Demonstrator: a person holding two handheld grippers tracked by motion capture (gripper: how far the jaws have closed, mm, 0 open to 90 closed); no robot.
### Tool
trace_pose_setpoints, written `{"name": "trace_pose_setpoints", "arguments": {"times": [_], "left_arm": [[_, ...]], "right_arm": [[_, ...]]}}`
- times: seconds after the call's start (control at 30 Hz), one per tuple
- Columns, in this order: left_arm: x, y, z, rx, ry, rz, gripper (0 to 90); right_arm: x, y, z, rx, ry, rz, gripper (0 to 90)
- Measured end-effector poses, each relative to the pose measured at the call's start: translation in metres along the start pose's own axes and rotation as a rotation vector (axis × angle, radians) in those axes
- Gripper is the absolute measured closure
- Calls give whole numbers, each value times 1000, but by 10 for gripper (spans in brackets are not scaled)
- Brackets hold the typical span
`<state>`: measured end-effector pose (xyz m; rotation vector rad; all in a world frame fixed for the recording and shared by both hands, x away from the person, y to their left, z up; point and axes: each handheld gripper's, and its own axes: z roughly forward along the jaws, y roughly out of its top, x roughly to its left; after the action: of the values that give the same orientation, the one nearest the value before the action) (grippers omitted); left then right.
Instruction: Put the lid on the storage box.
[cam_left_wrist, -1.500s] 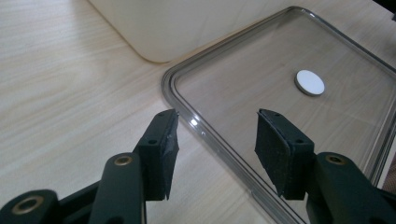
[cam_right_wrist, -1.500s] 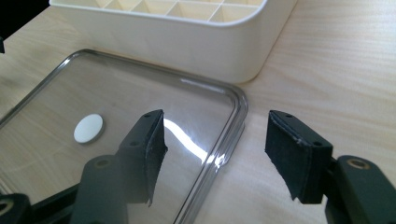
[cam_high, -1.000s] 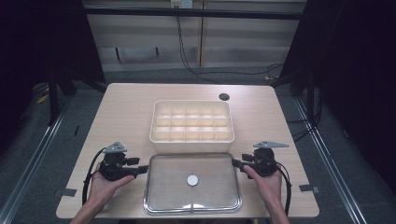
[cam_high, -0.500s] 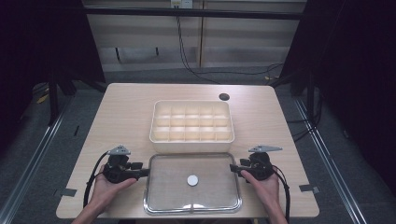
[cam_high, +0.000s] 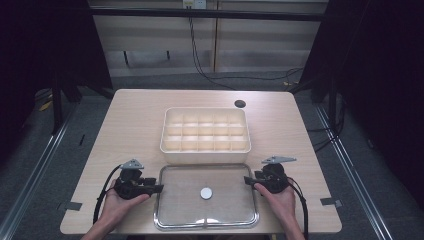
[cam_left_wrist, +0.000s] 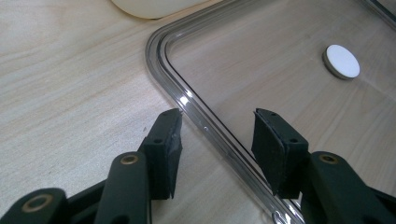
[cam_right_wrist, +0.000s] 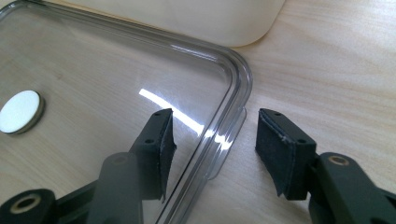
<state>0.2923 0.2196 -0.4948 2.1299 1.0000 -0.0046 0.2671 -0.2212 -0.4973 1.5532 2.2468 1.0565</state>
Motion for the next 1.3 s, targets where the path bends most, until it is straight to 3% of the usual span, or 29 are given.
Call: {"name": "trace_pose_setpoints", "arguments": {"times": [0.23,0.37,0.53,0.6,0.63,0.7,0.87,1.03,1.3], "left_arm": [[-6,0,2,11,-19,9,534],[-7,0,2,16,-14,21,542],[-7,0,2,16,-15,26,548],[-7,0,2,15,-15,27,552],[-7,0,2,15,-15,27,552],[-7,0,2,16,-15,30,552],[-7,0,2,15,-12,34,552],[-8,-1,2,15,-1,40,552],[-8,-1,1,14,7,44,554]], "right_arm": [[8,-3,2,-20,-20,-33,495],[10,-3,3,-25,-13,-22,495],[3,-5,2,-46,35,77,496],[-3,-6,0,-55,73,157,533],[-3,-6,0,-55,73,157,533],[-8,-7,0,-63,108,215,551],[-16,-11,-4,-92,169,305,597],[-20,-15,-7,-109,223,356,603],[-20,-18,-12,-140,261,395,598]]}}
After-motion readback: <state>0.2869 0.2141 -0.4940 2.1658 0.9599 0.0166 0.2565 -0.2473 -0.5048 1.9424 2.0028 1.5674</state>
